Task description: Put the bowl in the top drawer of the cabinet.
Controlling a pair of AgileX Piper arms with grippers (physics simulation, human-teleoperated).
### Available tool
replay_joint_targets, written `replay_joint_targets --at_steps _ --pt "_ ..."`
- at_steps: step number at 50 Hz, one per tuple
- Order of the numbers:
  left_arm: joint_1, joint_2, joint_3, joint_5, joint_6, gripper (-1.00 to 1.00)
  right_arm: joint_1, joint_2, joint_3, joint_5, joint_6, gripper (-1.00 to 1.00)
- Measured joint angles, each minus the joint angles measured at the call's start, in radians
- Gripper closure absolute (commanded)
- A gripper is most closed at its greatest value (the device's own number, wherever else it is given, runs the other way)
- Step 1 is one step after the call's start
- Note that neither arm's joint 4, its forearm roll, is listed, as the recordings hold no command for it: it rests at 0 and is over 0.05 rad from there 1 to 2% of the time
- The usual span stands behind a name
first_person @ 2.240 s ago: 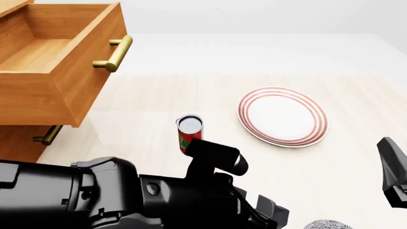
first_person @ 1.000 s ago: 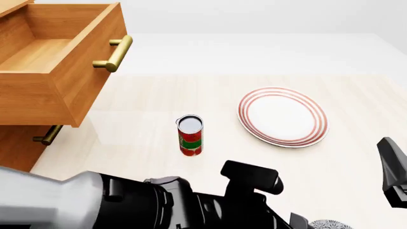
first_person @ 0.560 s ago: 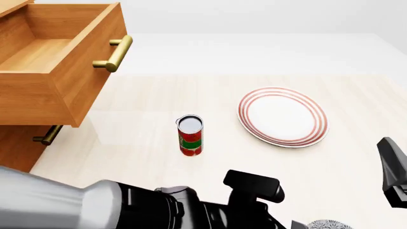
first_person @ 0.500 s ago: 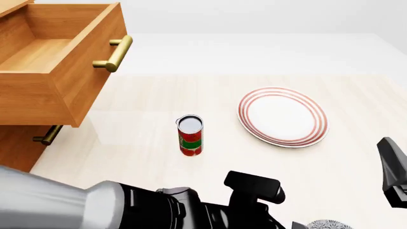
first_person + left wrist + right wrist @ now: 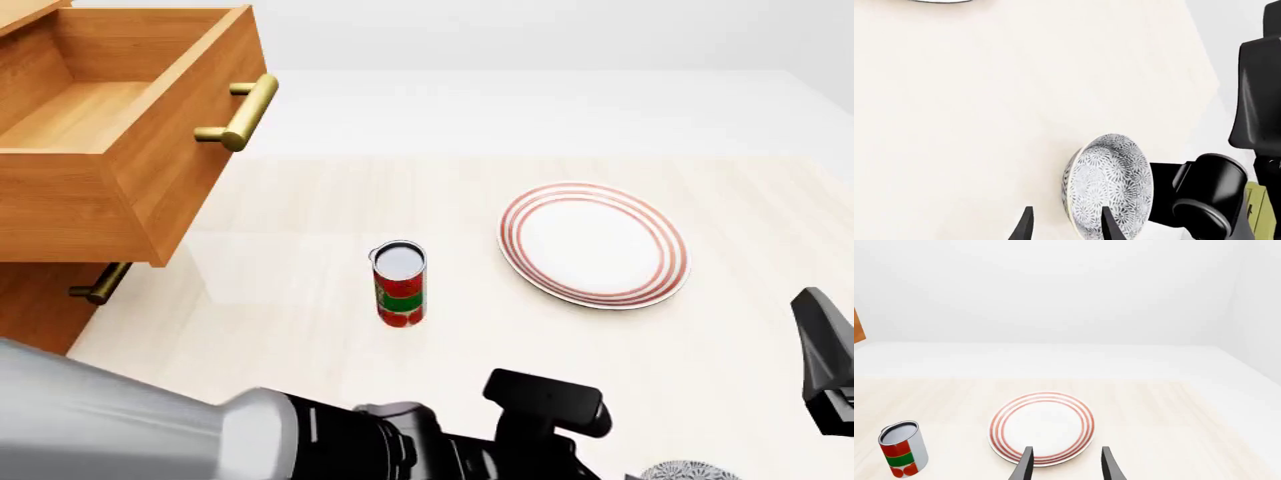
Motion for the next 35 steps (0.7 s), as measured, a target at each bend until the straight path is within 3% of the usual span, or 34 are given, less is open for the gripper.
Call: replay_joint_targets --at_steps 35 --pt "-0.018 0.054 -0.024 -0.023 -0.029 -1.0 0.0 0.0 0.0 0.0 0.0 -1.0"
